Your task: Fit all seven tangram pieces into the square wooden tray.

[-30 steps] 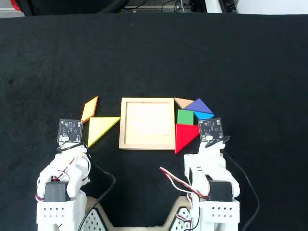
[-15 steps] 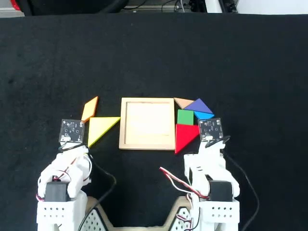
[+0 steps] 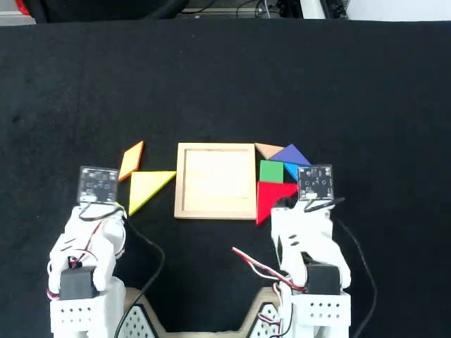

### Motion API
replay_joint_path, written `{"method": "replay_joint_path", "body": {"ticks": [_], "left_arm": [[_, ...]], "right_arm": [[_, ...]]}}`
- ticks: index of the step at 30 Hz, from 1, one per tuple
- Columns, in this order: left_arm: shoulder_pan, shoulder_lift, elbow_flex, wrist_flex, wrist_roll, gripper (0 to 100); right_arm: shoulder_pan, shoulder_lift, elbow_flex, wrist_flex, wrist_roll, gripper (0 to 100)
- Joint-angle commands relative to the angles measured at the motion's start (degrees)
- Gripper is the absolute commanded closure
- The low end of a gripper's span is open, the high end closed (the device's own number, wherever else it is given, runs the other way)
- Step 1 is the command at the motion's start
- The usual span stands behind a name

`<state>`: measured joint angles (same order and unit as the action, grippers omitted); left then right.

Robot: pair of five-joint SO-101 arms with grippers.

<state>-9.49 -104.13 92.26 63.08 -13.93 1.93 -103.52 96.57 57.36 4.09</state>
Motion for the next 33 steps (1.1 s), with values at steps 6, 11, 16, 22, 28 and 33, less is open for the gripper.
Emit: {"method": "replay_joint_path", "body": {"ticks": [6, 11, 16, 22, 28, 33], "left_arm": [[-6.64, -0.35, -14.64, -1.41, -10.73, 97], [-4.00, -0.35, -20.18, 1.41, -10.99, 97], [-3.38, 0.00, -34.51, 2.90, -6.95, 97], [-3.30, 15.12, -48.84, 7.12, -5.71, 97], [7.25, 47.21, -69.41, 23.82, -5.80, 97], [22.73, 67.16, -80.66, 36.48, -8.44, 97]], "right_arm": [[-0.62, -2.95, -0.04, -16.09, -0.09, 98.2], [-0.62, -2.95, -0.04, -23.91, 3.34, 98.2], [-0.53, -2.42, 0.04, -22.68, 8.26, 98.3], [-0.53, -2.68, 0.04, -14.15, 10.99, 98.3], [-0.62, -2.42, 0.04, -12.57, 10.73, 98.3], [-0.09, -2.42, 0.04, -12.57, 10.99, 98.3]]}}
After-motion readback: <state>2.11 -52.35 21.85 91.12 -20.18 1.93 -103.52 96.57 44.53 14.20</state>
